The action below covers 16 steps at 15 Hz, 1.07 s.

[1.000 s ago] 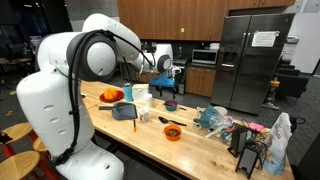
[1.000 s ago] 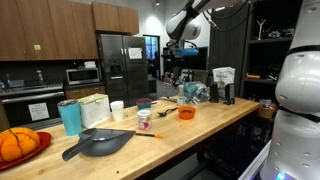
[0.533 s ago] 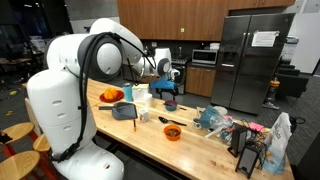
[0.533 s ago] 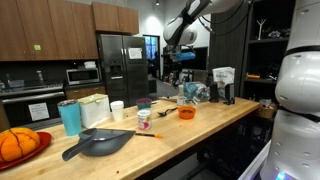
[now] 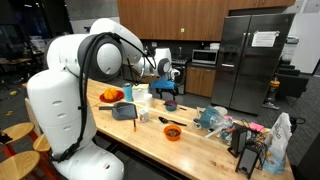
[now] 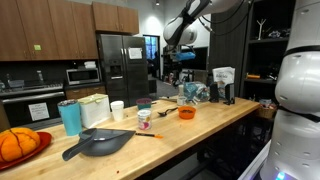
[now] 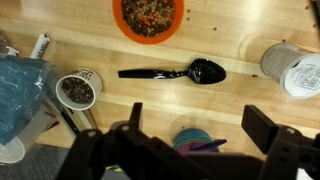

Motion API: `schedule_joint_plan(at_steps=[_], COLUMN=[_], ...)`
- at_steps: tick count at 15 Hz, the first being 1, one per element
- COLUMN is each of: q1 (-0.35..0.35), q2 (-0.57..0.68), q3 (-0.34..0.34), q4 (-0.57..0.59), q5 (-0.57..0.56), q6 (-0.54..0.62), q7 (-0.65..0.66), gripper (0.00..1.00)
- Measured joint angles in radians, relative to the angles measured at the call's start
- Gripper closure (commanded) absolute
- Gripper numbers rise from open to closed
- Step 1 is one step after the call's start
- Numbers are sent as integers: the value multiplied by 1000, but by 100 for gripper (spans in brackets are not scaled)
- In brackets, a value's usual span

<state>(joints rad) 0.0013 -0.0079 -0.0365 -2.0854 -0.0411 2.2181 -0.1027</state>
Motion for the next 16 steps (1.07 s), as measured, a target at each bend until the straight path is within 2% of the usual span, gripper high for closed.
schedule_joint_plan(at_steps=[4, 10, 16], q1=[-3, -14, -10], q2=[9, 108, 230], q3=[1, -1, 33], q4=[-2, 10, 55], q5=[0, 0, 0], q6=[27, 230, 353], q7=[-1, -30, -56], gripper=[0, 0, 0])
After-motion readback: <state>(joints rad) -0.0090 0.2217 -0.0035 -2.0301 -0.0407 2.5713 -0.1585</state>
